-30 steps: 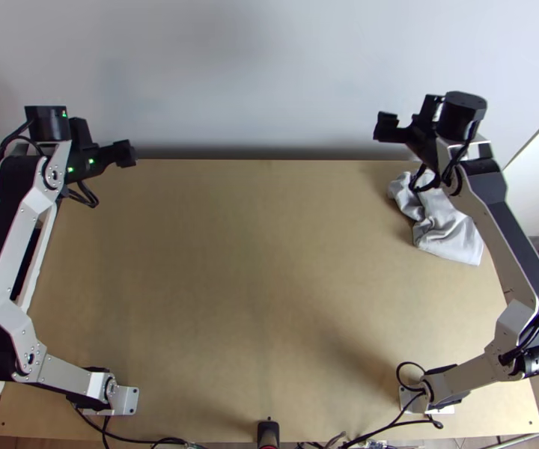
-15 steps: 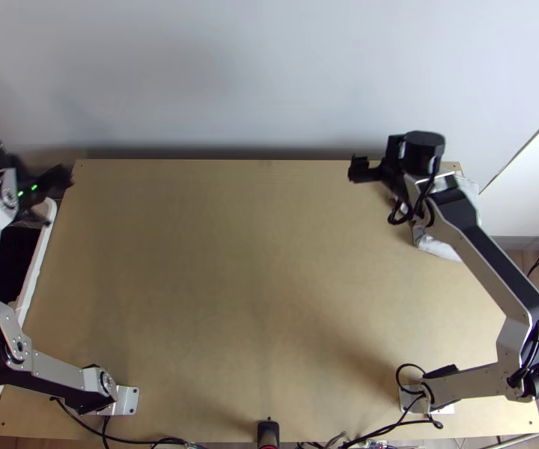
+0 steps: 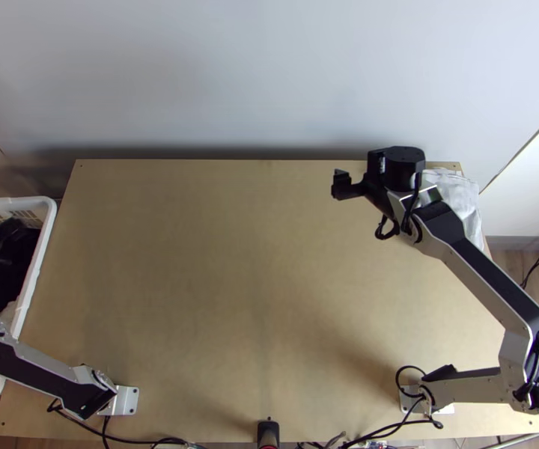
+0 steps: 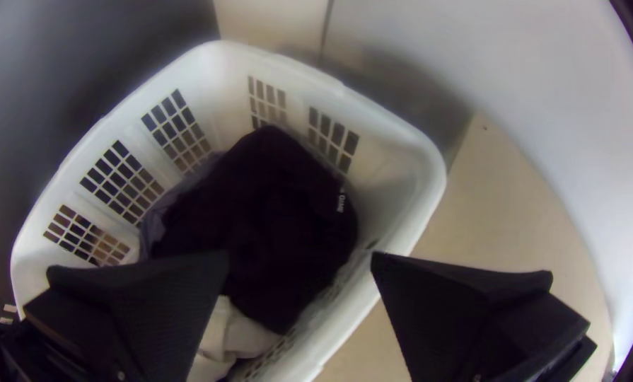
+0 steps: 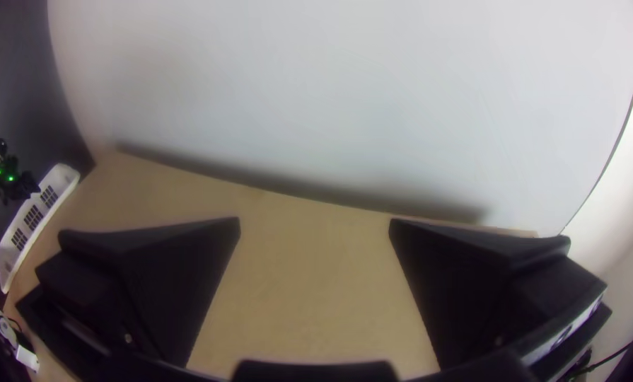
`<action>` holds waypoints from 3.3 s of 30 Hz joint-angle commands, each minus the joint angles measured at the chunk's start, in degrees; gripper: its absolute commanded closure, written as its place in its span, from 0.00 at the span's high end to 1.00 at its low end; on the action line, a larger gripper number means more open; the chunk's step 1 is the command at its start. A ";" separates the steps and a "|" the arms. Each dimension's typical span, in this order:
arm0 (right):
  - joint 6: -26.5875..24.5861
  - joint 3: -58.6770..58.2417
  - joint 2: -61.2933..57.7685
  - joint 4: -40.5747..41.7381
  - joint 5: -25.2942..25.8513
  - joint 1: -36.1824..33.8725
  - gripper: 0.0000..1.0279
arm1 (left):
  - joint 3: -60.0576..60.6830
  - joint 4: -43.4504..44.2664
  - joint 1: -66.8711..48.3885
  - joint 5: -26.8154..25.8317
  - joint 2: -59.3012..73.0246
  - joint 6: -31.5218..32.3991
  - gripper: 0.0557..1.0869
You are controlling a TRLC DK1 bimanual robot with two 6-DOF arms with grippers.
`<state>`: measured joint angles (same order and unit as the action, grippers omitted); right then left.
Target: Fold the t-shirt
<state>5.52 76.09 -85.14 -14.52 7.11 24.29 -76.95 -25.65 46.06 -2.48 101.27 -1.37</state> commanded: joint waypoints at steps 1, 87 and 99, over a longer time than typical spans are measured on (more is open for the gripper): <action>-0.07 0.63 1.65 -1.65 0.71 2.51 0.95 | 0.66 3.24 6.58 -0.16 5.60 -4.08 0.95; -4.90 -4.20 8.77 -5.69 6.07 2.07 0.95 | -15.60 2.18 17.39 -2.35 31.97 -11.82 0.37; -5.78 -4.38 8.59 -4.02 6.68 2.16 0.95 | -20.17 -2.12 16.87 -2.44 35.75 -11.64 0.37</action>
<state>0.08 71.85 -76.49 -19.29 13.56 26.35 -94.67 -25.30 63.22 -4.93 134.41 -13.10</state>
